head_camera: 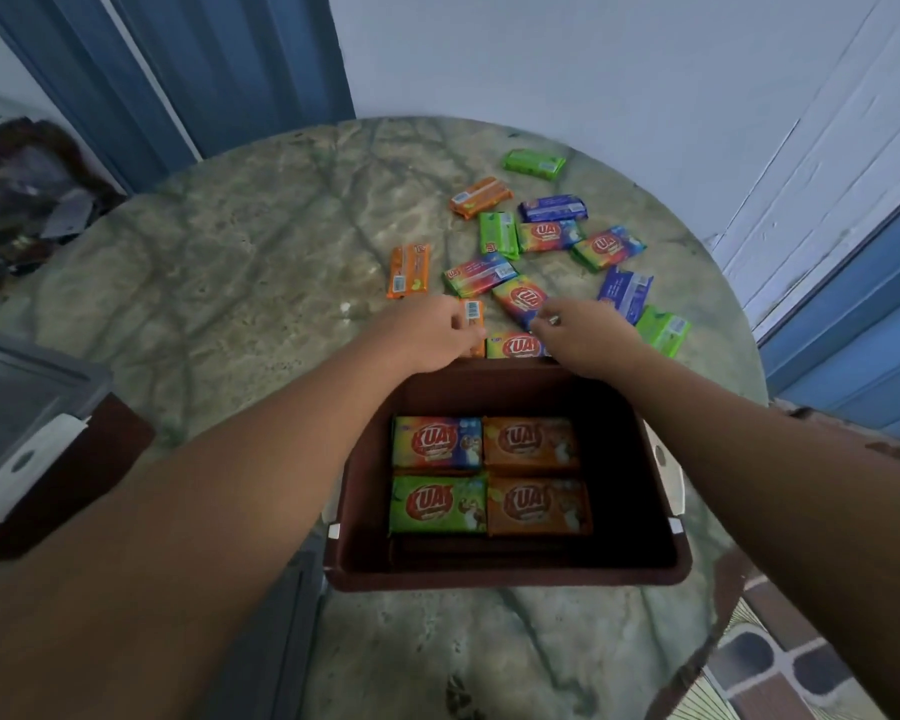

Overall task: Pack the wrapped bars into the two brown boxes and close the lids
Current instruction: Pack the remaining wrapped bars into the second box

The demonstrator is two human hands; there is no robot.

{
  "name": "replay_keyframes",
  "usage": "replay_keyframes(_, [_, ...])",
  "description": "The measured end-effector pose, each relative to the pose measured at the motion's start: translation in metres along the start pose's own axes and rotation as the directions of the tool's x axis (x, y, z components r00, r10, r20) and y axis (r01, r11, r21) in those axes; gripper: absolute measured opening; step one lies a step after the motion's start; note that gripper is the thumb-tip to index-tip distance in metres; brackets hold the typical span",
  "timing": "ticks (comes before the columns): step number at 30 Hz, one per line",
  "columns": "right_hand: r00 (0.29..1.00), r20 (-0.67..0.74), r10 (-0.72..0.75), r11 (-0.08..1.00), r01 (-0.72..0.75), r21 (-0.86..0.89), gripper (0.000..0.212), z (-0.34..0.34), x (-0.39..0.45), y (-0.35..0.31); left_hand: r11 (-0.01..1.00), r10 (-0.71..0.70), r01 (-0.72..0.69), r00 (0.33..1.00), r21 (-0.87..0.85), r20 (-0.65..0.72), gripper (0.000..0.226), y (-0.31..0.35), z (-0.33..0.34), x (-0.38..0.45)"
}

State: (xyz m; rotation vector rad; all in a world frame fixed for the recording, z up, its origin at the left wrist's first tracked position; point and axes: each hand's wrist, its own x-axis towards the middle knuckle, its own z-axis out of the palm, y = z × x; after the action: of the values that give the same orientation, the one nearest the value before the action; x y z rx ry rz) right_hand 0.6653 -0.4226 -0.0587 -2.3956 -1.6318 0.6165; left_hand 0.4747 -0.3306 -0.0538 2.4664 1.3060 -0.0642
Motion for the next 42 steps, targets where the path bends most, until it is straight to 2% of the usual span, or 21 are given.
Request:
replay_keyframes(3, [0.992,0.120,-0.040,0.997,0.047,-0.058,0.026,0.002,0.032,0.000,0.995,-0.043,0.042,0.999,0.091,0.013,0.015,0.001,0.007,0.026])
replay_keyframes(6, [0.964,0.250,-0.092,0.979,0.133,-0.153,0.030,0.006,0.055,-0.003,0.984,-0.087,0.083,0.996,0.157,0.023,0.012,0.001,0.019,0.047])
replay_keyframes(9, [0.939,0.322,-0.118,0.958,0.193,-0.213,0.050,0.014,0.072,-0.005,0.976,-0.159,0.156,0.987,0.154,0.007,0.021,0.002,0.032,0.064])
replay_keyframes(12, [0.924,0.364,-0.115,0.910,0.245,-0.334,0.070,0.021,0.082,-0.003,0.964,-0.261,0.258,0.964,0.061,0.046,0.042,0.003,0.048,0.078])
replay_keyframes(15, [0.935,0.327,-0.134,0.892,0.258,-0.371,0.071,0.031,0.086,0.005,0.925,-0.375,0.379,0.924,-0.036,0.077,0.051,0.004,0.065,0.091])
replay_keyframes(19, [0.942,0.317,-0.112,0.886,0.239,-0.397,0.070,0.042,0.088,0.009,0.893,-0.445,0.449,0.891,-0.028,0.089,0.080,0.003,0.077,0.102])
replay_keyframes(25, [0.948,0.296,-0.117,0.904,0.225,-0.363,0.075,0.042,0.089,0.009,0.851,-0.504,0.516,0.854,-0.096,0.127,0.082,0.002,0.079,0.109])
replay_keyframes(28, [0.959,0.250,-0.135,0.918,0.216,-0.332,0.077,0.041,0.085,0.008,0.879,-0.468,0.477,0.868,-0.016,0.164,0.081,-0.002,0.076,0.105])
replay_keyframes(31, [0.966,0.223,-0.131,0.941,0.193,-0.280,0.077,0.036,0.081,0.006,0.898,-0.437,0.441,0.892,-0.006,0.110,0.087,-0.005,0.068,0.097])
replay_keyframes(34, [0.977,0.169,-0.129,0.955,0.168,-0.245,0.089,0.025,0.073,0.004,0.914,-0.403,0.404,0.915,-0.044,0.040,0.097,-0.010,0.053,0.087])
replay_keyframes(38, [0.986,0.049,-0.158,0.959,0.165,-0.231,0.086,0.005,0.063,-0.006,0.942,-0.304,0.290,0.950,-0.168,-0.064,0.092,-0.021,0.027,0.067])
replay_keyframes(42, [0.986,-0.026,-0.167,0.977,0.161,-0.141,0.088,-0.009,0.044,-0.022,0.944,-0.284,0.246,0.946,-0.221,-0.158,0.085,-0.018,0.007,0.042])
